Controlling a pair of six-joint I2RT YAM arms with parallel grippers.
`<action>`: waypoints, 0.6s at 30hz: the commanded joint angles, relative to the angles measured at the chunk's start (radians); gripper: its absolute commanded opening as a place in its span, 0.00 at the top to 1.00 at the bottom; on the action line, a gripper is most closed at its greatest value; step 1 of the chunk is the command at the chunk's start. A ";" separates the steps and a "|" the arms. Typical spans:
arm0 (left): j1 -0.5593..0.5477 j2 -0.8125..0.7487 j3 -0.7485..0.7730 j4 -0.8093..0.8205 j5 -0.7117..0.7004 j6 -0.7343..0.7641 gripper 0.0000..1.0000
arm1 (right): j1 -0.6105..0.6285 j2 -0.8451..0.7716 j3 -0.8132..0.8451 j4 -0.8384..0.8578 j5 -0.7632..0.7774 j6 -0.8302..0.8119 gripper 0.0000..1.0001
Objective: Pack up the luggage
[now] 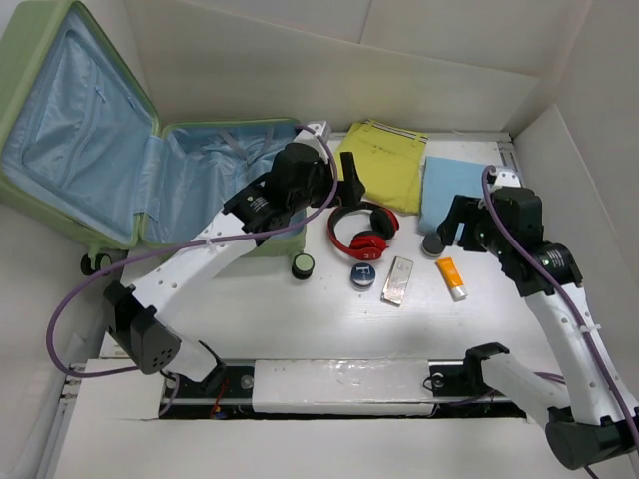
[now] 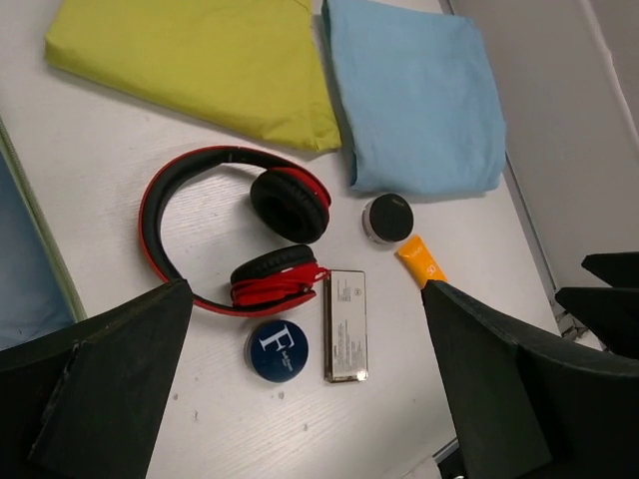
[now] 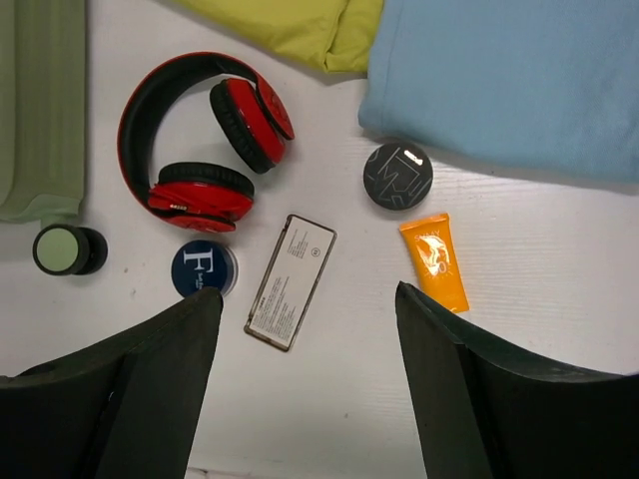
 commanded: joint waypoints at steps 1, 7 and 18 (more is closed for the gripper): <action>-0.002 0.037 0.024 0.027 0.039 0.027 0.00 | -0.005 -0.011 -0.010 0.004 -0.020 -0.016 0.24; -0.040 0.172 0.036 -0.042 -0.048 0.018 0.23 | -0.014 -0.032 -0.010 0.004 -0.034 -0.034 0.45; -0.052 0.479 0.217 -0.267 -0.298 -0.082 0.43 | -0.024 -0.100 -0.048 -0.021 -0.074 -0.053 0.79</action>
